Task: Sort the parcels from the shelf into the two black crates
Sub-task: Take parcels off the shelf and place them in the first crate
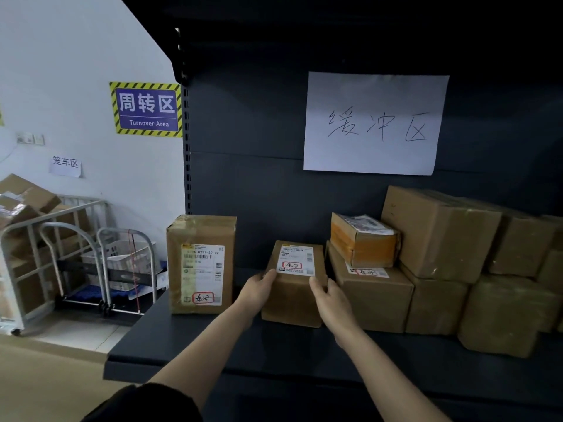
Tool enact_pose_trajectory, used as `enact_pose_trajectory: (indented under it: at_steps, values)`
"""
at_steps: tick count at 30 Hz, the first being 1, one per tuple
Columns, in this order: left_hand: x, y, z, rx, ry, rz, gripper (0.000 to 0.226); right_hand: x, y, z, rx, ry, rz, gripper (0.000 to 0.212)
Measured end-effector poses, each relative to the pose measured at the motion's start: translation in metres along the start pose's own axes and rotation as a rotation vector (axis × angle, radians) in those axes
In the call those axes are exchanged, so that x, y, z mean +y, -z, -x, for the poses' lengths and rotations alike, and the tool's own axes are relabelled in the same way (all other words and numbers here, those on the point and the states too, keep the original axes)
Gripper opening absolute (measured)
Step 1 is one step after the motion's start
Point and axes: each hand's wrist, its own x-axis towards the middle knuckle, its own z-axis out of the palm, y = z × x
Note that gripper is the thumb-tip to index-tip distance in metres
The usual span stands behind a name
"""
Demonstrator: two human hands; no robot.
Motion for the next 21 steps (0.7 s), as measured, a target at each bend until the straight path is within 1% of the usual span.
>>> enact_pose_trajectory:
  at_steps: [3,8,11,14,17,21]
  values:
    - [-0.005,-0.001,0.009,-0.021,-0.055,-0.028,0.050,0.005,-0.001,0.006,0.035,0.045,0.004,0.040]
    - [-0.024,0.004,0.028,-0.067,-0.214,-0.035,0.044,0.019,0.001,0.025,0.020,0.151,-0.046,0.044]
    - [-0.035,0.007,0.038,-0.079,-0.296,0.005,0.048,0.025,0.002,0.032,-0.007,0.205,-0.067,0.049]
    - [-0.042,0.010,0.047,-0.068,-0.344,0.021,0.050,0.027,0.002,0.035,-0.017,0.246,-0.075,0.047]
    - [-0.048,0.012,0.048,-0.057,-0.375,0.009,0.054,0.029,0.002,0.035,-0.027,0.289,-0.076,0.045]
    - [-0.053,0.013,0.046,-0.054,-0.430,-0.057,0.057,0.037,0.002,0.032,-0.035,0.287,-0.060,0.046]
